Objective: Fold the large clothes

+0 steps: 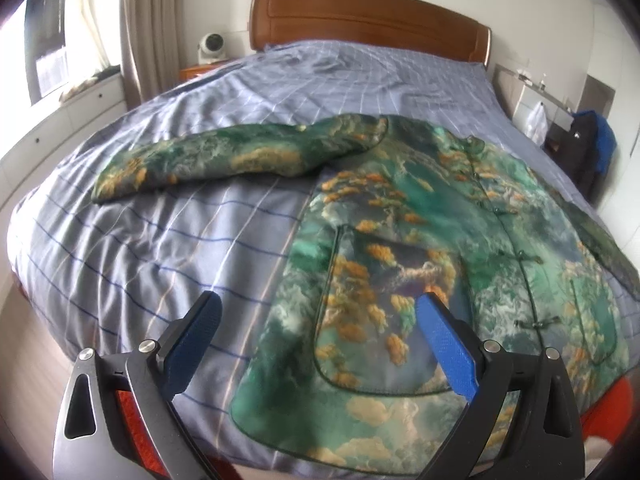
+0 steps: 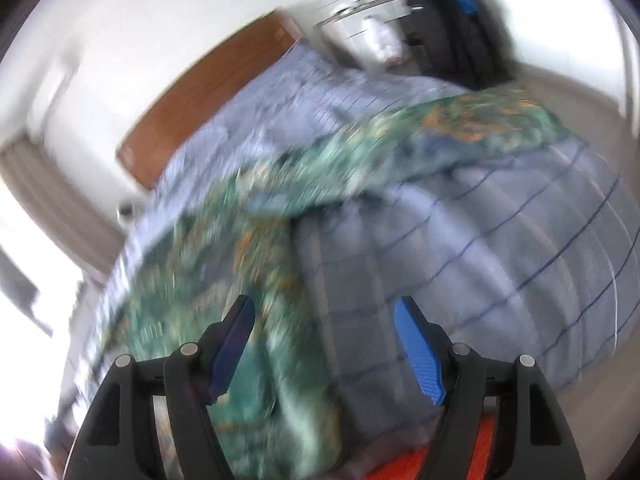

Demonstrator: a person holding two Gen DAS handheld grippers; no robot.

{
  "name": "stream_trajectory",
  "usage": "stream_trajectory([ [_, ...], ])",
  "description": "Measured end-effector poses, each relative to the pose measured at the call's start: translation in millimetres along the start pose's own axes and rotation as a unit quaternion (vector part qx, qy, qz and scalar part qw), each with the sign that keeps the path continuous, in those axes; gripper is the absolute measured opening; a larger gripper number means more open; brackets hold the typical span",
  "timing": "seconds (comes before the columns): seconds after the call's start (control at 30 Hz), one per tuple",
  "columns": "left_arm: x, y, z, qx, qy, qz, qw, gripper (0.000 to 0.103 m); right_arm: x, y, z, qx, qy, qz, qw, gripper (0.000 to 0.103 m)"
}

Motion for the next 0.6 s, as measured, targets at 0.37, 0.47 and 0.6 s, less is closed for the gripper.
stream_trajectory([
  [0.37,0,-3,-17,-0.054,0.028,0.009,0.9981,0.098,3,102,165,0.262,0.060,0.061,0.961,0.072],
  [0.47,6,-4,-17,-0.053,0.037,0.002,0.9979,0.098,20,111,184,0.298,0.079,0.056,0.950,0.072],
  [0.6,9,-7,-15,-0.050,0.057,0.001,0.9971,0.098,33,126,186,0.297,0.042,0.074,0.951,0.062],
])
Point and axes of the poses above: each gripper's, at about its wrist camera, not at the fingertips, and x roughly the way its jaws point, z to its right, y to its top, the point moved 1 cm from there along x, roughly the way its jaws point, and after that the axes turned 11 degrees about -z, right-handed, at the moved point
